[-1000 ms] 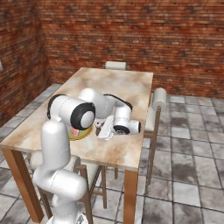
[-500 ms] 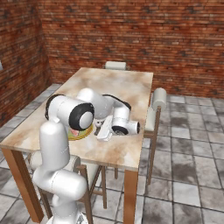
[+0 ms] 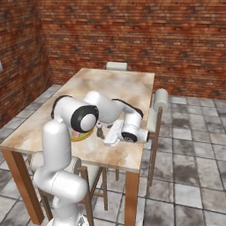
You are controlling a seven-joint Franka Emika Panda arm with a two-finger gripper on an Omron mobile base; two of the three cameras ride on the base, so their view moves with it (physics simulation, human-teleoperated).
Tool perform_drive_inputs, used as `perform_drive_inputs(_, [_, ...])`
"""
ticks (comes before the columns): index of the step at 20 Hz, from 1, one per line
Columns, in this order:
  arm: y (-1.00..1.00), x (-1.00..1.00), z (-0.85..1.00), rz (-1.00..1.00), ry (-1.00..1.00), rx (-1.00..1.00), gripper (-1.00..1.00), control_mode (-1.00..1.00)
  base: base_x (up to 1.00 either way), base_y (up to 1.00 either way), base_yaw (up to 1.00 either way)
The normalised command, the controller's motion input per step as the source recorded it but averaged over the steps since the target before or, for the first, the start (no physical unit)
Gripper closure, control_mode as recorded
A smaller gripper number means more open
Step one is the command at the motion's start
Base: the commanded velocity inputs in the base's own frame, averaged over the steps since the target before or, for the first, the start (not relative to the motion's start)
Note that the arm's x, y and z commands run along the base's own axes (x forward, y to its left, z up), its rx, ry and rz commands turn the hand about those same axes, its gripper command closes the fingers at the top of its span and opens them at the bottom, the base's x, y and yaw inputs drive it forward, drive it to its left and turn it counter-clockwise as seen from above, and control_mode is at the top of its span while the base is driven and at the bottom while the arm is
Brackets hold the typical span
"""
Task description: Retrieve the shaker from the cabinet and place it next the steak on a plate on the dining table.
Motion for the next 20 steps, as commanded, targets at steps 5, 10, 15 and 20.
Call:
perform_drive_inputs(5, [-0.67, -0.65, 0.5, -0.03, -0.26, 0.27, -1.0, -1.0, 0.0, 0.0, 0.0])
perform_drive_inputs(10, [-0.34, -0.86, 0.83, -0.05, -0.37, 0.24, -1.0, -1.0, 0.0, 0.0, 0.0])
perform_drive_inputs(15, [-0.03, -0.92, 0.96, -0.06, -0.36, 0.08, -1.0, -1.0, 0.0, 0.0, 0.0])
perform_drive_inputs(20, [0.28, -0.87, 1.0, -0.1, -0.28, 0.0, -1.0, -1.0, 0.0, 0.0, 0.0])
